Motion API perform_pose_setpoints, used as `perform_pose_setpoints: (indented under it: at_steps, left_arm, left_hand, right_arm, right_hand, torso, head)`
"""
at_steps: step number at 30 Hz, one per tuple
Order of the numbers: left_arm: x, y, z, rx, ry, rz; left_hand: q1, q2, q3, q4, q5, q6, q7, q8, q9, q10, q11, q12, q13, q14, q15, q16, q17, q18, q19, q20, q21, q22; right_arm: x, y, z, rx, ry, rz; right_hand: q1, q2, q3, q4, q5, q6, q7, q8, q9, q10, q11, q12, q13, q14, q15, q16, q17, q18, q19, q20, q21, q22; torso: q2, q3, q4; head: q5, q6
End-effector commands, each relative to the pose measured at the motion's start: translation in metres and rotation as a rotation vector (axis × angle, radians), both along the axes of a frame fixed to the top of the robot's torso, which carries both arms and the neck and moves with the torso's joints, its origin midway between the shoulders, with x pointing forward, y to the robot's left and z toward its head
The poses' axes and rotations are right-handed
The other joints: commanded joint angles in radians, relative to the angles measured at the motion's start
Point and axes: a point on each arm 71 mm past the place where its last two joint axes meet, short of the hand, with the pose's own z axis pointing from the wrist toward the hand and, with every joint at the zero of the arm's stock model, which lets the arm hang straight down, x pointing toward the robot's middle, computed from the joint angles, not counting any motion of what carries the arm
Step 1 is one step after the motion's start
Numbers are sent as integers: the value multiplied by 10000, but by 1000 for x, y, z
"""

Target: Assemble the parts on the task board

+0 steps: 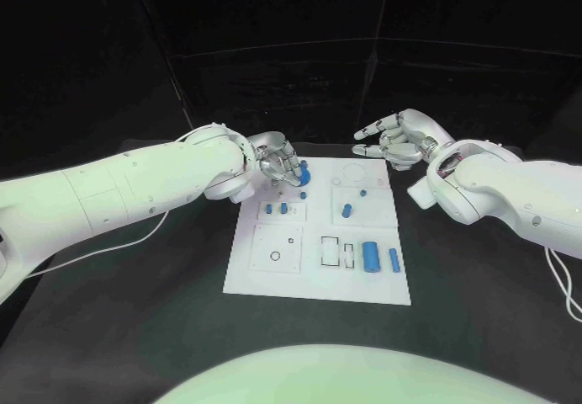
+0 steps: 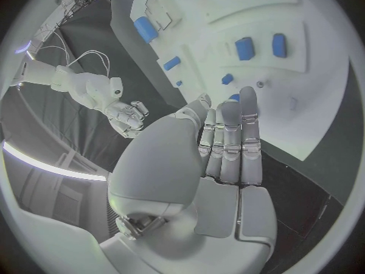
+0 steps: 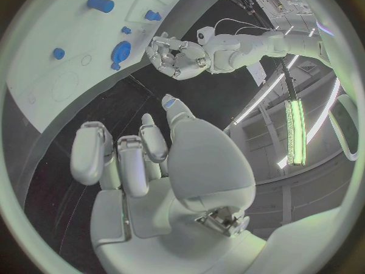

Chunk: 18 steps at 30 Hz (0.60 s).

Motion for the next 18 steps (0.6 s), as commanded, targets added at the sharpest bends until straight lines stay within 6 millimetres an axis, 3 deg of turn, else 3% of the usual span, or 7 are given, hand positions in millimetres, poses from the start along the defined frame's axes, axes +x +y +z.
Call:
perform_pose_setpoints:
  at_steps: [1, 6, 10, 13, 18]
  left_arm:
    - [1, -11, 10, -738, -1757, -1286]
    - [1, -15, 1, 56, -2208, -1815]
    - [2, -18, -10, 929, -2372, -2193]
    - [3, -19, -16, 1440, -2438, -2330]
    - [6, -18, -23, 2065, -2466, -2385]
  left_hand:
    - [-29, -240, 111, -50, -38, 115, 31, -385, -297, -32, 112, -573, -529, 37, 49, -166, -288, 103, 128, 40, -131, -116]
    - [-80, -475, 121, -195, -16, 326, 12, -998, -732, -17, 149, -1330, -1317, 672, 68, 1, -619, 132, 682, 17, -115, -203]
    - [-178, -555, 18, -271, -32, 544, -69, -1341, -967, 70, 111, -1672, -1756, 2238, -3, 2251, 1383, 133, 1479, -62, 279, -39]
    - [-235, -582, -62, -305, -35, 679, -131, -1552, -1099, 180, 69, -1837, -1997, 2881, -53, 3408, 2510, -70, 2287, -124, 1523, 1108]
    - [-307, -615, -200, -327, -26, 815, -184, -1763, -1220, 206, 16, -2030, -2237, 3247, -133, 4073, 3128, -241, 2885, -200, 2535, 2072]
  right_arm:
    - [0, 2, 1, -1, -52, 106]
    - [0, 3, 1, 5, -52, 128]
    - [0, 3, 1, 9, -50, 144]
    - [-1, 4, 1, 10, -49, 154]
    - [-1, 4, 1, -1, -57, 174]
  right_hand:
    - [-9, 0, 17, 58, 54, -38, -44, 49, -16, 26, -39, 17, -10, 699, -73, -43, 1297, 87, 16, -70, -68, -10]
    - [-9, 0, 17, 58, 54, -38, -44, 49, -16, 26, -39, 17, -10, 699, -73, -43, 1297, 87, 16, -70, -68, -10]
    - [-9, 0, 17, 58, 54, -38, -44, 49, -16, 26, -39, 17, -10, 699, -73, -43, 1297, 87, 16, -70, -68, -10]
    - [-5, 4, 20, 60, 58, -41, -44, 50, -16, 30, -40, 24, -5, 702, -73, -38, 1307, 86, 19, -70, -67, -6]
    - [-5, 4, 20, 60, 58, -41, -44, 50, -16, 30, -40, 24, -5, 702, -73, -38, 1307, 86, 19, -70, -67, -6]
  torso:
    - [0, 9, 8]
    - [9, 0, -6]
    - [9, -3, 2]
    - [12, -2, 0]
    - [6, -2, 3]
  head:
    - [-29, 26]
    - [-51, 60]
    - [-78, 76]
    - [-86, 89]
    - [-97, 90]
